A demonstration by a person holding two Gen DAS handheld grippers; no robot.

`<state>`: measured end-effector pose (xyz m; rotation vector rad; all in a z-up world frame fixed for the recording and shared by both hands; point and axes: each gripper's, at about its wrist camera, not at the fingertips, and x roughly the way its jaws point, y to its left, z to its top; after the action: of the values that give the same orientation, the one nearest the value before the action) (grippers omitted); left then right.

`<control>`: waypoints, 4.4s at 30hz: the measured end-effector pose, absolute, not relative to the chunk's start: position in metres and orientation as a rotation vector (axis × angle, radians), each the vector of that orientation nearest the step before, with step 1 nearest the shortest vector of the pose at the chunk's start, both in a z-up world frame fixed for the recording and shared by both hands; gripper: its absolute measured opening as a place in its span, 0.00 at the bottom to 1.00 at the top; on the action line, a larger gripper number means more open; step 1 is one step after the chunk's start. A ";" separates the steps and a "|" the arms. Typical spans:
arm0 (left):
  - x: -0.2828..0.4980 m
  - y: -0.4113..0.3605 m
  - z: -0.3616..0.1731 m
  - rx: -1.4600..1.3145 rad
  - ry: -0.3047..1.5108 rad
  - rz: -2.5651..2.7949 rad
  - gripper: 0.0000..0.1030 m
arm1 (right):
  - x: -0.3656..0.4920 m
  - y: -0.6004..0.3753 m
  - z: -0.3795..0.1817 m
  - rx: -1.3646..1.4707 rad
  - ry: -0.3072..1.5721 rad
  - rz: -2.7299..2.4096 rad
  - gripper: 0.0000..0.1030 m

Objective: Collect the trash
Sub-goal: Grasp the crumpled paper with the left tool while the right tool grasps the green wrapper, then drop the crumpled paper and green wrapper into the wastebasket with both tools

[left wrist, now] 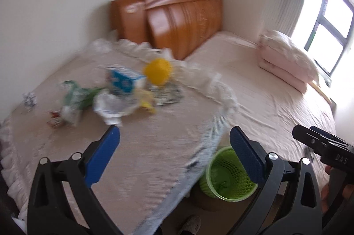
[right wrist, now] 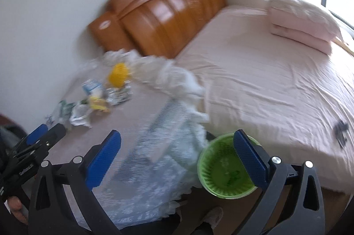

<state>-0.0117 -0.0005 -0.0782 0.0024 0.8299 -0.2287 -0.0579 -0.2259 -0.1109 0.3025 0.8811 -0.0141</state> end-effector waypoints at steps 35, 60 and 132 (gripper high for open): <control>0.223 0.395 -0.221 -0.106 0.958 0.470 0.93 | 0.110 0.078 -0.132 0.020 0.959 0.386 0.98; 0.194 0.395 -0.182 -0.144 0.896 0.344 0.45 | 0.161 0.135 -0.207 0.249 1.093 0.064 0.81; -0.022 -0.243 -0.214 0.340 1.085 -0.688 0.57 | -0.174 -0.365 -0.138 0.341 0.813 -0.380 0.44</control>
<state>-0.0221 -0.2433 -0.2140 0.3398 1.0847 -0.6884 -0.1739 -0.3654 -0.1380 0.3407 0.8133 -0.3797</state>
